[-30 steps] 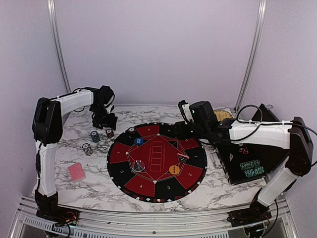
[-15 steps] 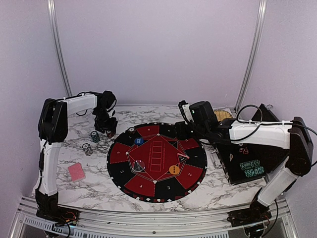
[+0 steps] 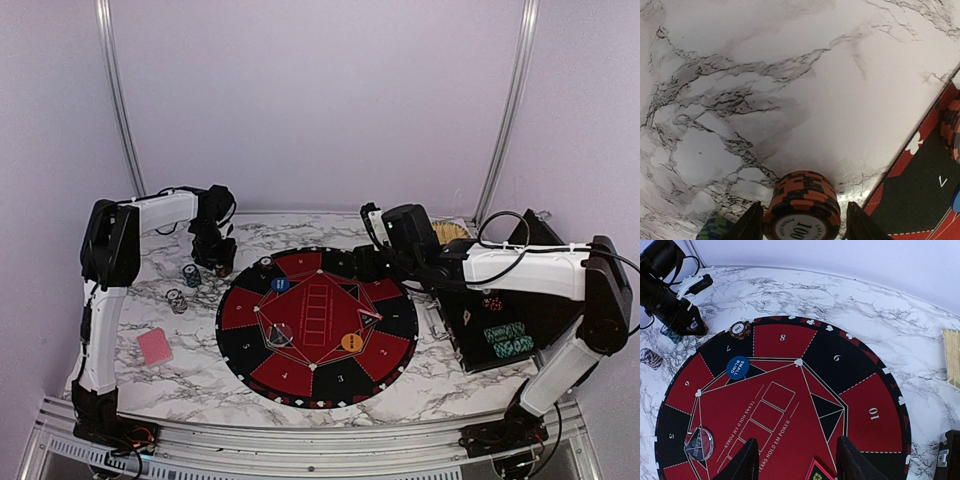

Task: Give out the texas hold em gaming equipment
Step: Pick up the pile of poker chips from the pile of poker chips.

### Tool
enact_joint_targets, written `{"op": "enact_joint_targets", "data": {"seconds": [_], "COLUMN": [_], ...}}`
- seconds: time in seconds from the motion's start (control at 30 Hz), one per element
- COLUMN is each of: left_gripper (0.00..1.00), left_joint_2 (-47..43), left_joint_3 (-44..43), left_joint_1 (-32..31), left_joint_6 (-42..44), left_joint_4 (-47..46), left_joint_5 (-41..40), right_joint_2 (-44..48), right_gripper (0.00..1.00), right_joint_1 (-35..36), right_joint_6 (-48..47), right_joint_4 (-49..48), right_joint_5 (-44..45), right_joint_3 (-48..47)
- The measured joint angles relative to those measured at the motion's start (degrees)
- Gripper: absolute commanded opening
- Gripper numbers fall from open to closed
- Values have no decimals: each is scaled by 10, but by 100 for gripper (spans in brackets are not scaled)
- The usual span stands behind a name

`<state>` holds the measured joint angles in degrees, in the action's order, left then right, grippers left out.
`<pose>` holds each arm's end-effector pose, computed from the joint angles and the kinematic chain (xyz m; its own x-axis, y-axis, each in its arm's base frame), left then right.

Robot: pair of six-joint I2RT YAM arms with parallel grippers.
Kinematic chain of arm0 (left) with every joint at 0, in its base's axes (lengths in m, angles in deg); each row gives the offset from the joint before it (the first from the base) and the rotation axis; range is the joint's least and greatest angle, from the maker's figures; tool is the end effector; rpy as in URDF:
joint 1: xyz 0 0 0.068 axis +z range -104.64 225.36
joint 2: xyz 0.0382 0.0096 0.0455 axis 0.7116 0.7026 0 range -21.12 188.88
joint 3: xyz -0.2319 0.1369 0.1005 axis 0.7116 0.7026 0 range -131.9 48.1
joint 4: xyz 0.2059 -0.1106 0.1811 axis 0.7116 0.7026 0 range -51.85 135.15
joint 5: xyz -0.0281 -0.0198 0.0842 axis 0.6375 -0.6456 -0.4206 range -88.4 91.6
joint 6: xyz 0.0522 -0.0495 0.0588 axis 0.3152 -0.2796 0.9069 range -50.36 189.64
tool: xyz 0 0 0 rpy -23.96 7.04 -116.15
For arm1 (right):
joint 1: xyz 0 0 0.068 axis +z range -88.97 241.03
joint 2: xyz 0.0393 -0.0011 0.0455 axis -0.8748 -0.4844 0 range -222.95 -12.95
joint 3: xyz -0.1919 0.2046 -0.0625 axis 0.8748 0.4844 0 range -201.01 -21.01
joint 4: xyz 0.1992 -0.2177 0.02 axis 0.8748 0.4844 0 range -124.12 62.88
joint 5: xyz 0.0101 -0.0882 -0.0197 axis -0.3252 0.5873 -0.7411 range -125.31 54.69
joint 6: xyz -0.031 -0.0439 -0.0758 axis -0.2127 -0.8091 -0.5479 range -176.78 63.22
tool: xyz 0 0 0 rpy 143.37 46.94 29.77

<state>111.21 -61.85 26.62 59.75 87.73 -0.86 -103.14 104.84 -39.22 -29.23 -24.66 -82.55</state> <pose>0.5122 -0.1700 0.1185 -0.9400 0.1377 -0.3121 0.1492 0.9887 -0.0131 0.3187 0.2843 0.2241 -0.5518 -0.1185 -0.8255 -0.4224 0.8932 0.1541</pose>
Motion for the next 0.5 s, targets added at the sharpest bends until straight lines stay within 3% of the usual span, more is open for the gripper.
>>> {"op": "enact_joint_targets", "data": {"seconds": [0.5], "left_gripper": [45], "left_joint_2": [6], "left_joint_3": [-7], "left_joint_1": [0], "left_joint_6": [0], "left_joint_4": [0], "left_joint_5": [-1], "right_joint_2": [1], "right_gripper": [51], "right_joint_1": [0], "right_joint_6": [0], "right_joint_4": [0], "right_joint_5": [2], "right_joint_3": [0]}}
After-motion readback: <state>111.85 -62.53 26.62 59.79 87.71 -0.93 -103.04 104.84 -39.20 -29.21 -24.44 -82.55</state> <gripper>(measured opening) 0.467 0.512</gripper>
